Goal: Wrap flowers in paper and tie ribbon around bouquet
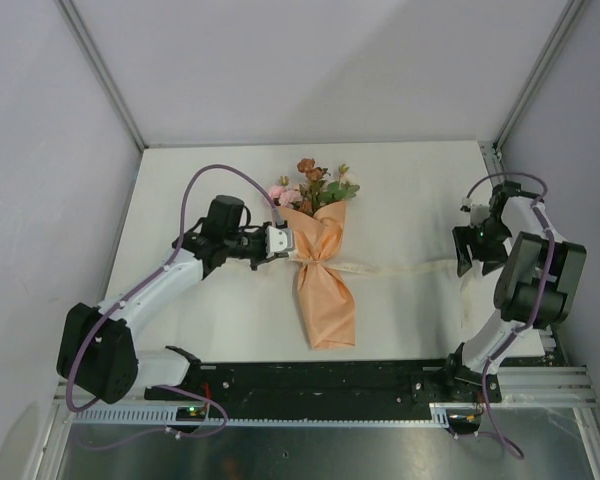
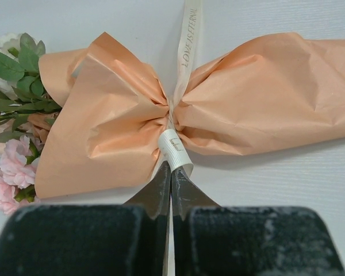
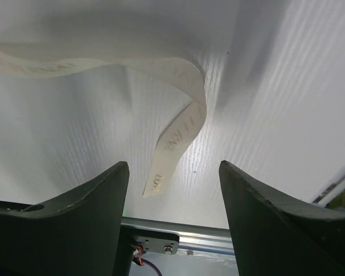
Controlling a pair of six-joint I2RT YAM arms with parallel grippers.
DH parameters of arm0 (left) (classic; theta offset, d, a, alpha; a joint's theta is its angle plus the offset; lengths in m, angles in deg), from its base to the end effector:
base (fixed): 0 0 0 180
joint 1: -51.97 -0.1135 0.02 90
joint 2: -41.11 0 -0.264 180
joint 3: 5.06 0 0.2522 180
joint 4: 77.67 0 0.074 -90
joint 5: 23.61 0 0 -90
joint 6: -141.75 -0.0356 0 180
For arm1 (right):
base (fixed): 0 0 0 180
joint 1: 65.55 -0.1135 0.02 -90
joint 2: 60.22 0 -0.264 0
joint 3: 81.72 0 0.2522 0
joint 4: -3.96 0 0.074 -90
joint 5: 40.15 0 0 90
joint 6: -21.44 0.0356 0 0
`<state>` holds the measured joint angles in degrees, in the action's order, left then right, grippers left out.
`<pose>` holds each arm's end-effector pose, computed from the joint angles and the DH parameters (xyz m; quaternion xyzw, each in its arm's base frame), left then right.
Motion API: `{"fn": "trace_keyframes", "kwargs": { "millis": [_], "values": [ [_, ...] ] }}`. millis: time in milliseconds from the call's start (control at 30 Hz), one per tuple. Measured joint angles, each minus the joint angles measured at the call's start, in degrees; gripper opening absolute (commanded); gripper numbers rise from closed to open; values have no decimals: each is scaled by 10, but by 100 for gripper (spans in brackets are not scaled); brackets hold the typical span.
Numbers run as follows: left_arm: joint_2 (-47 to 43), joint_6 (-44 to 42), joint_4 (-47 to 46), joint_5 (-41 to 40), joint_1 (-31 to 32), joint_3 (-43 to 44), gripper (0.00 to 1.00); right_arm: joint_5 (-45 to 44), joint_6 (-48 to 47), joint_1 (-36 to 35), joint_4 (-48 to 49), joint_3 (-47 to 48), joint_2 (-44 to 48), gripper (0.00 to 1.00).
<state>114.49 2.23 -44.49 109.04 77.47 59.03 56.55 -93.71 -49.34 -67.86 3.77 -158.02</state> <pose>0.2309 -0.1368 0.2581 0.6354 0.5870 -0.2474 0.4364 0.3021 -0.0835 0.2125 -0.0807 0.9937 0.0365 0.0684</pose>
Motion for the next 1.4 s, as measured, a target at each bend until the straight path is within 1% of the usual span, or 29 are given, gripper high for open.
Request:
{"fn": "trace_keyframes", "kwargs": {
  "millis": [100, 133, 167, 200, 267, 300, 333, 400, 467, 533, 600, 667, 767, 833, 900, 1033, 1133, 1233, 1400],
  "values": [
    [0, 0, -5, 0, 1, 1, 0, -4, 1, 8, 7, -11, -43, 60],
    [0, 0, -6, 0, 1, 1, 0, -5, 2, 10, 11, -14, -58, 54],
    [0, 0, -8, 0, 1, 1, 0, -5, 4, 13, 14, -16, -73, 48],
    [-2, 0, -9, 0, 1, 1, 0, -5, 5, 15, 16, -17, -86, 34],
    [-5, 0, -10, 0, 2, 1, 0, -11, 6, 21, 17, -15, -107, 12],
    [-7, 0, -11, 0, 2, 0, 0, -11, 6, 24, 16, -14, -109, 6],
    [-10, 0, -11, 0, 2, 0, 0, -2, 9, 26, 15, -14, -109, 3],
    [-17, -2, -14, 0, 2, 0, 0, 23, 2, 31, 10, -11, -108, 1],
    [-27, -5, -22, 2, 2, -8, 0, 74, -8, 30, -2, -3, -93, 0],
    [-40, -7, -30, 3, 2, -23, 0, 135, -17, 15, -19, 14, -50, 0],
    [-50, -9, -42, 5, 2, -41, 0, 190, -19, -17, -29, 48, 6, 0],
    [-59, -10, -54, 5, 2, -59, 0, 245, -12, -79, -24, 109, 70, 0],
    [-77, -10, -80, 6, 2, -86, 0, 315, 13, -205, 20, 198, 147, 0],
    [-96, -10, -107, 6, 2, -111, 0, 354, 35, -292, 53, 235, 182, 0],
    [-110, -10, -124, 8, 3, -127, 0, 382, 56, -348, 77, 259, 196, 0],
    [-118, -14, -150, 11, 3, -139, 0, 415, 99, -424, 130, 316, 171, 0],
    [-124, -20, -161, 11, 3, -145, 0, 426, 129, -473, 181, 357, 121, 0],
    [-135, -30, -176, 16, 3, -159, 0, 434, 165, -509, 244, 393, 58, 0],
    [-151, -42, -184, 27, 5, -174, 0, 442, 226, -541, 356, 459, -72, 0]
  ]
}}
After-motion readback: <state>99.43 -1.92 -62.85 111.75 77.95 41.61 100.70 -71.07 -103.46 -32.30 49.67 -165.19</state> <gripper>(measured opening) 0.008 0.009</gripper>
